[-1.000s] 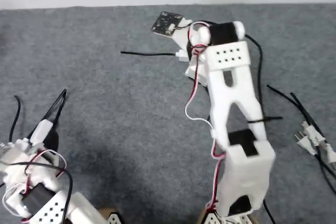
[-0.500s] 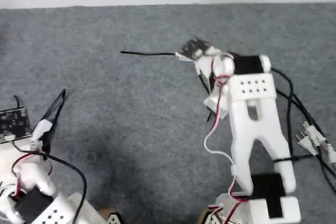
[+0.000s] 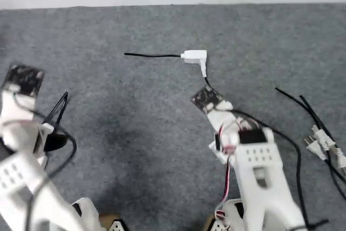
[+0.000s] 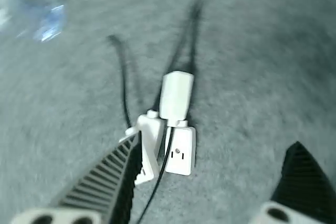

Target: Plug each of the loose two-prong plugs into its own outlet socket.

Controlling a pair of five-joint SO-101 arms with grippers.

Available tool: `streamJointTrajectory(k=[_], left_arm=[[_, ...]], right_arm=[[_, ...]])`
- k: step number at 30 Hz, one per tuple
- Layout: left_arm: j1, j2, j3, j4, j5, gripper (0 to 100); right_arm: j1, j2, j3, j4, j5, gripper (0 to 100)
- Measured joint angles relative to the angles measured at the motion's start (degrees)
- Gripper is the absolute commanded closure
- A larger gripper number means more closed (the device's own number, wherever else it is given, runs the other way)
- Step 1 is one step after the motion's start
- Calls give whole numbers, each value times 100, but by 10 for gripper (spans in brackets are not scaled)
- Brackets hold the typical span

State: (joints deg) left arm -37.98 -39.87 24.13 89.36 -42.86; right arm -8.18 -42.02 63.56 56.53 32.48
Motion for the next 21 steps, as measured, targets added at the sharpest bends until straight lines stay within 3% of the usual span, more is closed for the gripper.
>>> streamJointTrajectory(k=[6, 14, 21], left_arm=[[352, 1618, -466, 281, -1512, 606], [-114, 3279, -484, -1108, -1705, 606], [-440, 4316, -422, -2101, -2382, 606]], right_arm=[[-185, -879, 1248, -1090, -53, 764], [-255, -1081, 1503, -1556, -53, 764], [-255, -1081, 1503, -1591, -88, 764]])
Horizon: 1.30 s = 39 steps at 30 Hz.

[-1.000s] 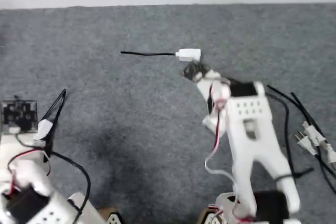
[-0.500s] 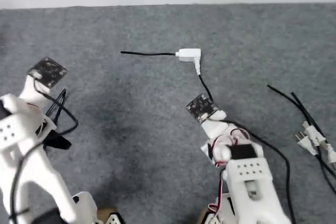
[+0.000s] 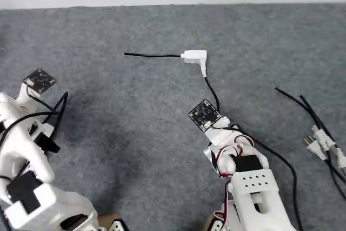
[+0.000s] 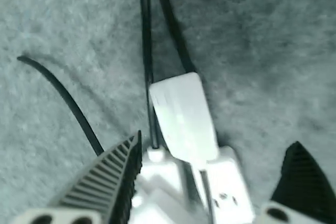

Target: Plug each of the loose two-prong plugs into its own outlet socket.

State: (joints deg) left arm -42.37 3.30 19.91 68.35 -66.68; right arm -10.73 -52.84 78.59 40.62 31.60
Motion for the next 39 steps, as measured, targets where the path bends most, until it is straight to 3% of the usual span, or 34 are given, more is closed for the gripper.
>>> streamJointTrajectory(k=[4, 10, 15, 20, 34, 39], left_arm=[[-79, 158, 360, -791, -220, 607], [-44, 220, 686, -1222, -404, 619], [-35, 229, 844, -1486, -422, 776], [114, 229, 870, -1486, -440, 900], [158, 229, 870, -1433, -440, 906], [220, 18, 563, -404, -440, 906]], right_arm=[[-26, 0, 0, -35, -18, 764], [-387, 0, 325, -431, -18, 764], [-448, 0, 325, -475, -18, 764], [-440, 0, 325, -475, -18, 764], [-440, 0, 325, -475, -18, 764], [-448, 0, 325, -475, -18, 764]])
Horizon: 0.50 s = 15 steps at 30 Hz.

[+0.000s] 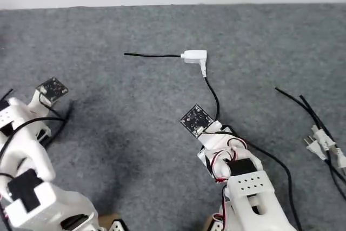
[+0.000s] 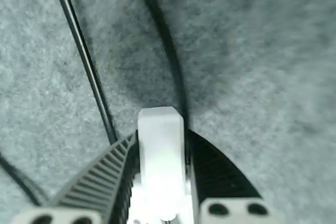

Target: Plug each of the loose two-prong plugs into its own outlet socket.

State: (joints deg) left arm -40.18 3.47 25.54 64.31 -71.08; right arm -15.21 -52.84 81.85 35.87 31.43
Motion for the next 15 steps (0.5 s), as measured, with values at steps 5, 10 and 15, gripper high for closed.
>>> streamJointTrajectory(k=[5, 10, 15], left_arm=[[308, -949, -334, 1108, 0, 906], [949, -2040, -360, 1829, 0, 906], [2180, -2681, -334, 2312, 167, 906]], right_arm=[[9, 0, 35, 0, 0, 764], [9, -18, 35, 0, 0, 764], [308, -62, 35, -44, 0, 764]])
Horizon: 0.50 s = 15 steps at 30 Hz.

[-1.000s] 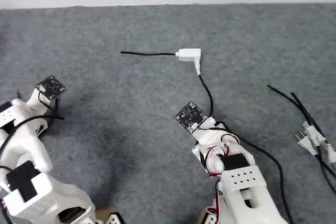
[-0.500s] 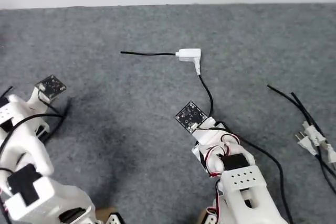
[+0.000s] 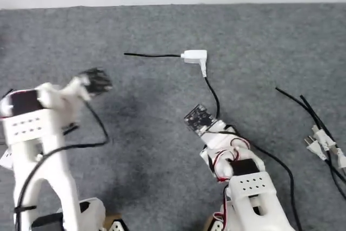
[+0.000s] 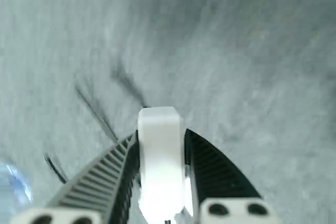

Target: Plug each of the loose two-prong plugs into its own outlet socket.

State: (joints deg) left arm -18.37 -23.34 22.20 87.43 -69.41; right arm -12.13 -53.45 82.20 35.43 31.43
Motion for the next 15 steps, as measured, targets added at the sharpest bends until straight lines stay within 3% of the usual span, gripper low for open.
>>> streamJointTrajectory(k=[6, 11, 15], left_arm=[[1820, -114, 958, -1037, 1029, 906], [3235, -114, 1978, -2646, 1802, 906], [3930, -114, 2813, -3982, 2057, 906]], right_arm=[[809, -18, 0, -527, 0, 764], [1178, -26, 237, -1037, 0, 764], [1415, -26, 237, -1222, 0, 764]])
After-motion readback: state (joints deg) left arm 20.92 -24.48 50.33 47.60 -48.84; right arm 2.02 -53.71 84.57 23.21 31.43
